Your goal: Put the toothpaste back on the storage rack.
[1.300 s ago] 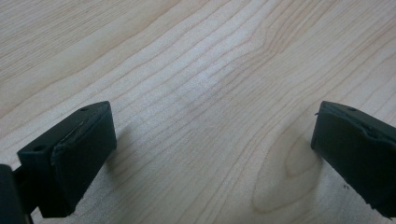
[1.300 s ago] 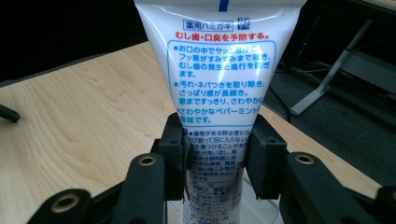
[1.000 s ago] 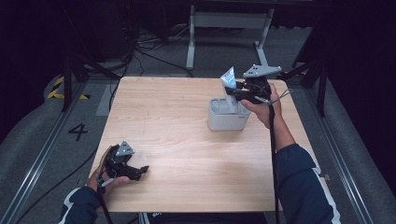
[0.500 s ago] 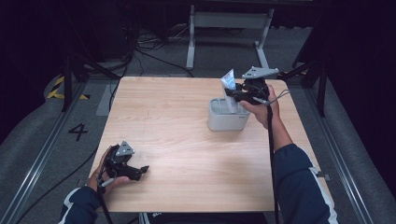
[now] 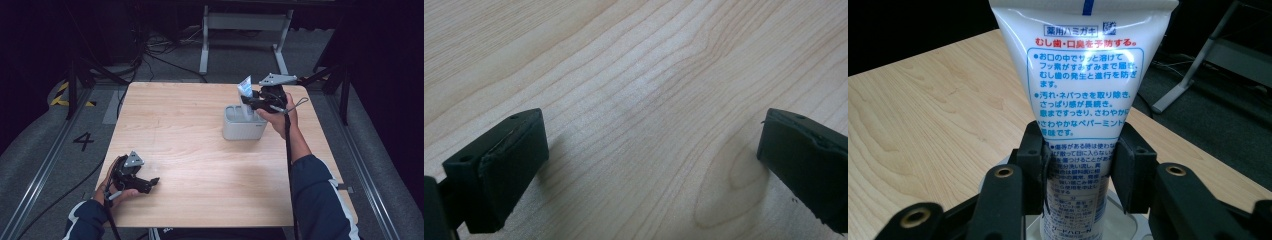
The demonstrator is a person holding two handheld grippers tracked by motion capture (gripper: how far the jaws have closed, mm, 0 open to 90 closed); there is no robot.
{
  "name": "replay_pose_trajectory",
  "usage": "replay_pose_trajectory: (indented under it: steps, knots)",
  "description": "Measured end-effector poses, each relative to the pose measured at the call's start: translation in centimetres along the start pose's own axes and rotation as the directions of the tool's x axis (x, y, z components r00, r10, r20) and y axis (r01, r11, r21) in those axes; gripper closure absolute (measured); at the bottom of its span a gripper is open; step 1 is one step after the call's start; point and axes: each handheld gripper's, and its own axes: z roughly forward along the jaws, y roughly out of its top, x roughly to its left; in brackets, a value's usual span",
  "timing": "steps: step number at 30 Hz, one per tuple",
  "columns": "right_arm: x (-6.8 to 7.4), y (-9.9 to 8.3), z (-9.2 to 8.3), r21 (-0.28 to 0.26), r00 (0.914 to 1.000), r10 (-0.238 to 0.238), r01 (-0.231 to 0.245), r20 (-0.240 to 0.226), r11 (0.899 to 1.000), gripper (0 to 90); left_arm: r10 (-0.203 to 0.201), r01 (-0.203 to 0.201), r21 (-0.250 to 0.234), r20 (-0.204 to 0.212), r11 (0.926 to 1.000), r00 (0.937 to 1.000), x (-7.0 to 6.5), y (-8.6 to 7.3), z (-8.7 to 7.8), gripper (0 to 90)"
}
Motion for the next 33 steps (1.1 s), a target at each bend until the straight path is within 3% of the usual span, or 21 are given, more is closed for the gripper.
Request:
replay_pose_trajectory:
  steps: [33]
  knots:
    - [0.1, -4.1, 0.8, 0.097, 0.9995, -0.021, 0.023, -0.021, 0.995, 61.6, 0.0, 0.0, 0.0, 0.001, 1.0, 1.0, 0.0, 0.0, 0.0, 0.5]
